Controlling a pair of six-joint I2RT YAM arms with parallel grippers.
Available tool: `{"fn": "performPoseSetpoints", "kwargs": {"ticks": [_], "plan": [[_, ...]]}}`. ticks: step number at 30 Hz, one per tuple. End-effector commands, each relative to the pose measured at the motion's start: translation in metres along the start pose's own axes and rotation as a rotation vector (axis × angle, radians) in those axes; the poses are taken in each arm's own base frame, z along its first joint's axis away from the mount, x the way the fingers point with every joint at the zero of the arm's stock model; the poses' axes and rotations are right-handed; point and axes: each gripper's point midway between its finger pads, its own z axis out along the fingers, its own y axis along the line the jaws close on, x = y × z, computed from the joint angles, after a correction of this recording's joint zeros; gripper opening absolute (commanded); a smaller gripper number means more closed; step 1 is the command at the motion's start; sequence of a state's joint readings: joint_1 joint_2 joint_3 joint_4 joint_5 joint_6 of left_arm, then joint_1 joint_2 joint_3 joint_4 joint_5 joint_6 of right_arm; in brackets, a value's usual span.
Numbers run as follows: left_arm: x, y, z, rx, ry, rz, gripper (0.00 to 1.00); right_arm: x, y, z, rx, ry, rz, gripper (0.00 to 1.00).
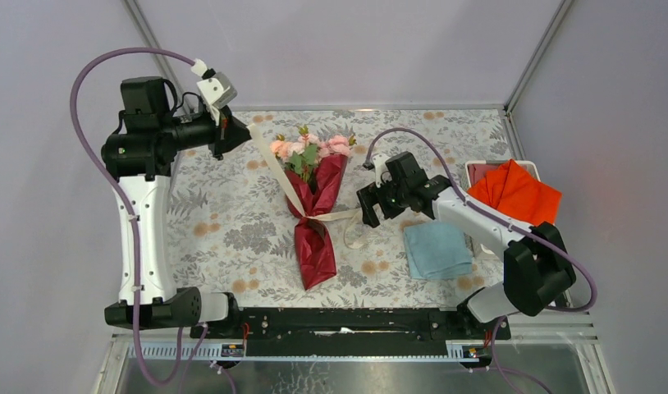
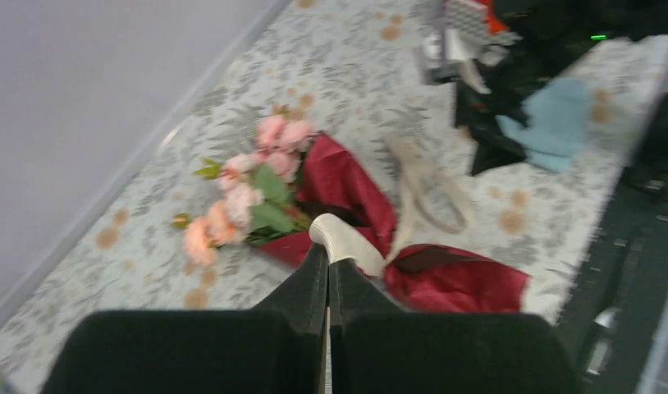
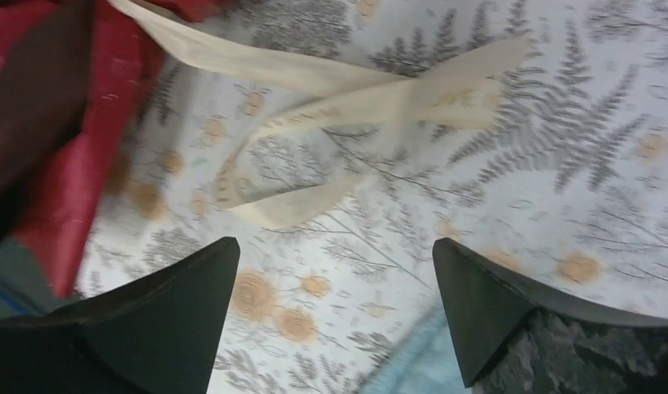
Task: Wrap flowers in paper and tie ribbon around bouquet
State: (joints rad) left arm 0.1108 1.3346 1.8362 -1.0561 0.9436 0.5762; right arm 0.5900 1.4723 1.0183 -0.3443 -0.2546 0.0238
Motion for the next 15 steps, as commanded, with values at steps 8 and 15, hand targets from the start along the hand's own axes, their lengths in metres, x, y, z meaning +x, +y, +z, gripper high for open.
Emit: {"fn": "performPoseSetpoints", "kwargs": {"ticks": [8, 15], "plan": [[-0.026, -0.068, -0.017, 0.225, -0.068, -0.152, 0.0, -0.146, 0.121, -0.029, -0.325, -0.65, -0.494, 1.0], [-0.021, -0.069, -0.019, 0.203, -0.051, -0.154, 0.0, -0.181, 0.177, 0.017, -0.45, -0.706, -0.502, 0.9]]}}
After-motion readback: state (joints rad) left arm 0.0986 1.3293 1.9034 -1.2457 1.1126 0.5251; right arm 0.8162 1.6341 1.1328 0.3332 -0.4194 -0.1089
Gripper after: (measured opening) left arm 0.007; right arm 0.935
